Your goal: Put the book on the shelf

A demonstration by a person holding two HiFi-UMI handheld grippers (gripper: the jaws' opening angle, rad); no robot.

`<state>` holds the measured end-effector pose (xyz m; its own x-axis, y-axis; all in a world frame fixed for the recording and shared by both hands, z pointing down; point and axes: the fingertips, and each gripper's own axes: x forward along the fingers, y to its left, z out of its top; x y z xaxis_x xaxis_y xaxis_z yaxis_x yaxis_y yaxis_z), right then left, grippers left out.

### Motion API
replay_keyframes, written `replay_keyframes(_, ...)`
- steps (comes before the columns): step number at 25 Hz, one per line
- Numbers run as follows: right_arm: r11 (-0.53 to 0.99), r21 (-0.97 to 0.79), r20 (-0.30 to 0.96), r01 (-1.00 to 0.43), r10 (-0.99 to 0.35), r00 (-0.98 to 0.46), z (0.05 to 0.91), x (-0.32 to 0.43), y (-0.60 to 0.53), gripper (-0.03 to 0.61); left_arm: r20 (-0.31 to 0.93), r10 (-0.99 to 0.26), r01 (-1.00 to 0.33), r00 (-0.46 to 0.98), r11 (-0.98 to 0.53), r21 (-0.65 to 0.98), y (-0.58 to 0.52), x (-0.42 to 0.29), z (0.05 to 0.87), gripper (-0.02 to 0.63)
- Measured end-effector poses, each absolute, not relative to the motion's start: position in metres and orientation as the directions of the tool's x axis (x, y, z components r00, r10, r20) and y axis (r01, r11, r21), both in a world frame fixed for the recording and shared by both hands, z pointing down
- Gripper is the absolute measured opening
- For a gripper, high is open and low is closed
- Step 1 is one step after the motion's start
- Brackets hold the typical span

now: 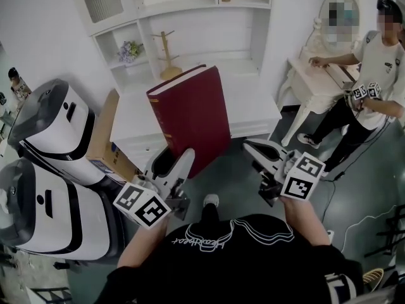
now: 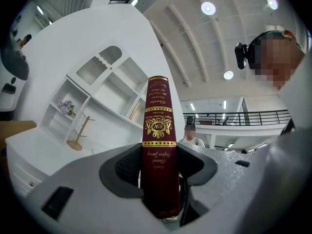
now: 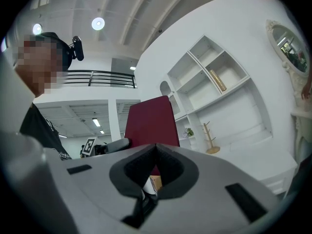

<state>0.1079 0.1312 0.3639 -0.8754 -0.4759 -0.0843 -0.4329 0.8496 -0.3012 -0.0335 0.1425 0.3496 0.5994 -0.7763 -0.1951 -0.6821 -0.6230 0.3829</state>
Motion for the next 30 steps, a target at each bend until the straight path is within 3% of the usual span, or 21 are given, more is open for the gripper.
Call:
replay_keyframes(17, 0.832, -0.259, -0.027, -0.491, -0.514, -0.857, 0.351, 0.043, -0.055, 0.003, -0.207, -0.761, -0.656, 0.615, -0.640, 0.401, -0.047, -0.100, 0.353, 0.206)
replay_keyframes(30, 0.833, -0.238, -0.069, -0.499, -0.527, -0.847, 0.333, 0.006, -0.188, 0.003, -0.232, -0.750, -0.669, 0.620, -0.659, 0.343, -0.181, -0.141, 0.324, 0.206)
